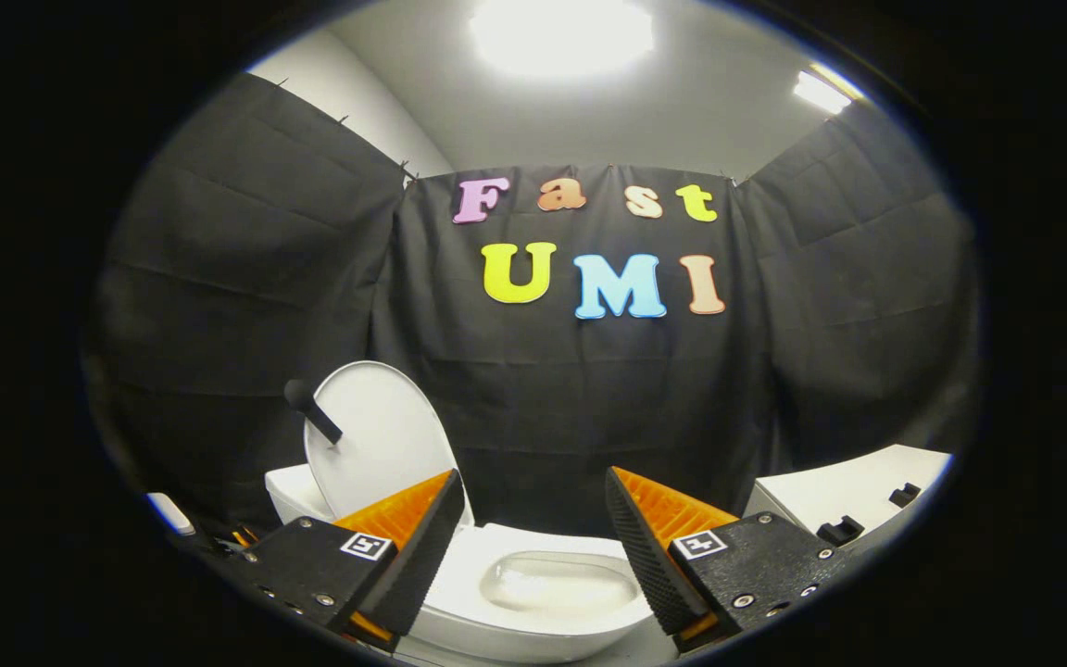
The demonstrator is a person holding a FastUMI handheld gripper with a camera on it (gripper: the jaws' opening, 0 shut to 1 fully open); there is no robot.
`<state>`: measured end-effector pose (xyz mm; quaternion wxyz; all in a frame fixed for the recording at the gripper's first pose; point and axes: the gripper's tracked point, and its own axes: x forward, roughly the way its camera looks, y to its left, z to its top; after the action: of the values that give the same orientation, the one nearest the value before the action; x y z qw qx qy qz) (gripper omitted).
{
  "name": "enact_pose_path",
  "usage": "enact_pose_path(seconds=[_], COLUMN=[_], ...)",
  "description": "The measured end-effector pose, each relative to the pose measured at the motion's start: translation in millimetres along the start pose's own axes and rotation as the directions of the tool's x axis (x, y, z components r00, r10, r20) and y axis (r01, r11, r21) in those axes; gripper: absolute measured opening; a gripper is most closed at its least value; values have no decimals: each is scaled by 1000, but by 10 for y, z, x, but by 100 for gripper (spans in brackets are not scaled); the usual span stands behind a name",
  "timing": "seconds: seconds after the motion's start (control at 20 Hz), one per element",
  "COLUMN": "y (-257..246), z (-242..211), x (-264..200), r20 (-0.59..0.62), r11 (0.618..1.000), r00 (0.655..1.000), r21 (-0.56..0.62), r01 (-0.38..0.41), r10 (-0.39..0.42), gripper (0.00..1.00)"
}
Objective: Open the toilet lid.
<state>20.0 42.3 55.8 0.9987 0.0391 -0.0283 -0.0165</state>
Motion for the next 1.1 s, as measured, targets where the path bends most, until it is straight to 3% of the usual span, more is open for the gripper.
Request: enact_pose_path(seconds=[0.3, 0.5, 1.1], y=[11, 104, -41], z=[-279, -276, -257], x=[-51, -70, -64], r20=[-24, -20, -11], r11=[998, 999, 999], r00=[1000, 1000, 1000], r21=[-57, -38, -36], r01=[0, -24, 9], r10=[-2, 23, -9], gripper=[95, 94, 95])
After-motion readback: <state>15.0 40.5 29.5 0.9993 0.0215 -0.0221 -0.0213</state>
